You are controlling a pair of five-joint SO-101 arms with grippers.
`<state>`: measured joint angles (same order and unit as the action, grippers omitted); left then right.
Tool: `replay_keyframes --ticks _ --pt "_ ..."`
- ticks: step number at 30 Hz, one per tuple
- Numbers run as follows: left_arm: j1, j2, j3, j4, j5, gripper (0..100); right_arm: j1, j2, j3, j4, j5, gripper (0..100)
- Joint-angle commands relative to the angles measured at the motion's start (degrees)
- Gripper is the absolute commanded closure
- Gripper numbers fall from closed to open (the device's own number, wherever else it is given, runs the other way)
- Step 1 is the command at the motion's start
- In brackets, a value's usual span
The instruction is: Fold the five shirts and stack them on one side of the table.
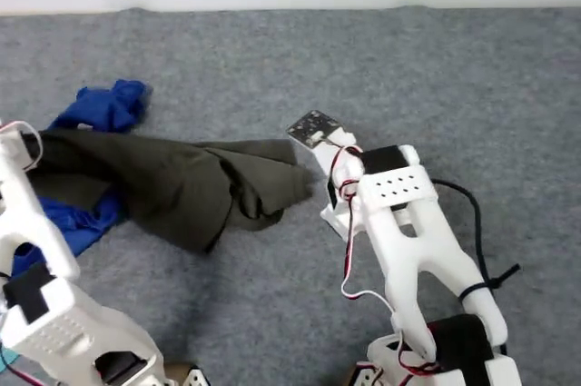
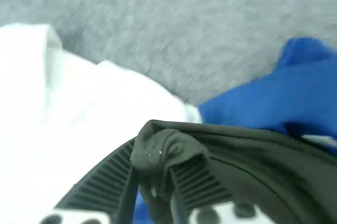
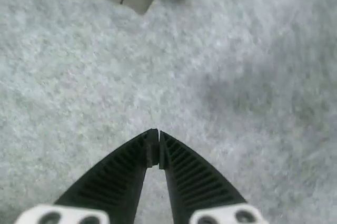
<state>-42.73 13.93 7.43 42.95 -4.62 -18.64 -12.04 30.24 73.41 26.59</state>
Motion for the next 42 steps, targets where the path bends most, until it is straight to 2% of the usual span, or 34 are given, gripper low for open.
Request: replay_keyframes --ticks 1,7,12,14,20,28,36,42 --pt "-2.29 0.62 -2.95 -1.41 0.44 100 -2.42 -0.13 -3.69 -2.68 0.35 98.4" --pt "-1.23 1.49 -2.68 0.79 0.44 100 -6.73 0.57 -3.78 -9.71 0.09 97.0" --pt "0.53 1.76 -2.51 2.64 0.26 100 -8.31 7.34 -9.93 -10.15 -8.88 81.7" --pt "1.05 1.76 -2.51 3.16 0.18 100 -8.31 11.12 -13.89 -10.15 -10.99 78.6" --pt "2.37 1.85 -2.51 3.69 0.26 100 -11.21 22.55 -25.32 -8.84 -11.6 78.6" --pt "2.64 1.85 -2.51 3.52 0.18 100 -14.2 35.65 -38.95 -1.19 -11.69 78.6" --pt "2.73 1.85 -2.51 3.69 0.09 100 -15.08 40.92 -47.91 2.86 -11.69 78.7" --pt "4.04 1.85 -1.19 3.69 0.18 100 -16.4 44.18 -53.1 0.22 -11.6 87.1"
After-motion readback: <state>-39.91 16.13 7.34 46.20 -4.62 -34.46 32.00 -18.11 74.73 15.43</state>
